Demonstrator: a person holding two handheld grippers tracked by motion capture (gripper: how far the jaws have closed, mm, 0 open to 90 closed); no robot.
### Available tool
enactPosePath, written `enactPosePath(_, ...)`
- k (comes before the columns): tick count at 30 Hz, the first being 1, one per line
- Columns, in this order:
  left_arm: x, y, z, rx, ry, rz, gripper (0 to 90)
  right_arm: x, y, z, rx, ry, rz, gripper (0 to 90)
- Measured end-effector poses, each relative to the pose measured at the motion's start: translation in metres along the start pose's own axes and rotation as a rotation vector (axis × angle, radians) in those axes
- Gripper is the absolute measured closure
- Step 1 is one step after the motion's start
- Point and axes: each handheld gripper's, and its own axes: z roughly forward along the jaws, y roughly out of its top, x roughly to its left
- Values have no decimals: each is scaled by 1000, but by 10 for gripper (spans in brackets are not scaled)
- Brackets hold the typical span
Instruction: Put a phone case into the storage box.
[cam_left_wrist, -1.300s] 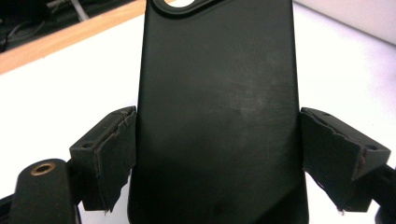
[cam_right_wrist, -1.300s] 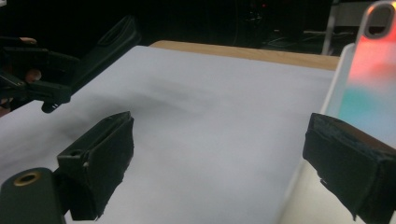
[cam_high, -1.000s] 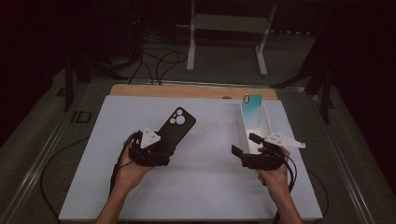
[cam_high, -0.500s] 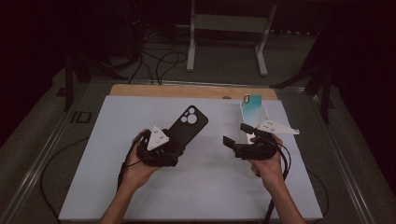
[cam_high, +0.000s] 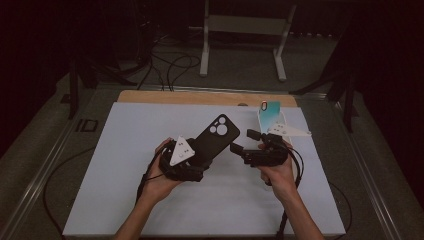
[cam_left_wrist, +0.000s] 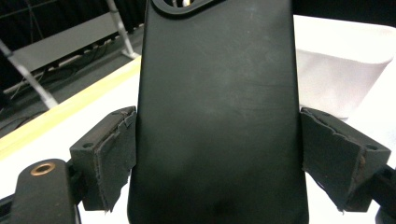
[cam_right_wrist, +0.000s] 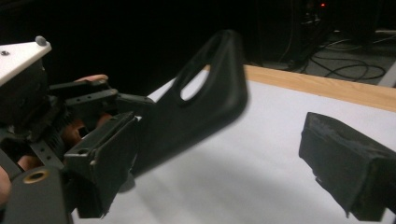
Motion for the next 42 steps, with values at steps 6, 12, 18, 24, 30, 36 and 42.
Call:
enactPosePath(6, -9, 4, 5, -29, -21, 18, 152, 5, 2, 6, 23, 34, -5, 320)
enactPosePath(12, -16, 6, 7, -61, -24, 23, 151, 4, 0, 15, 58, 106, 50, 584)
enactPosePath(18, -19, 6, 9, -60, -28, 21, 152, 6, -2, 22, 70, 181, 91, 720)
enactPosePath(24, -22, 6, 12, -33, -15, 37, 152, 6, -3, 26, 84, 243, 130, 840)
enactPosePath(30, -16, 5, 15, -10, -42, -30, 121, 11, -4, 28, 95, 230, 94, 868)
enactPosePath(36, -8, 1, 14, 12, -49, -76, 9, 11, -1, 25, 85, 225, 77, 868)
enactPosePath(42, -5, -4, 11, 24, -79, -103, 3, 12, -1, 24, 87, 218, 58, 866)
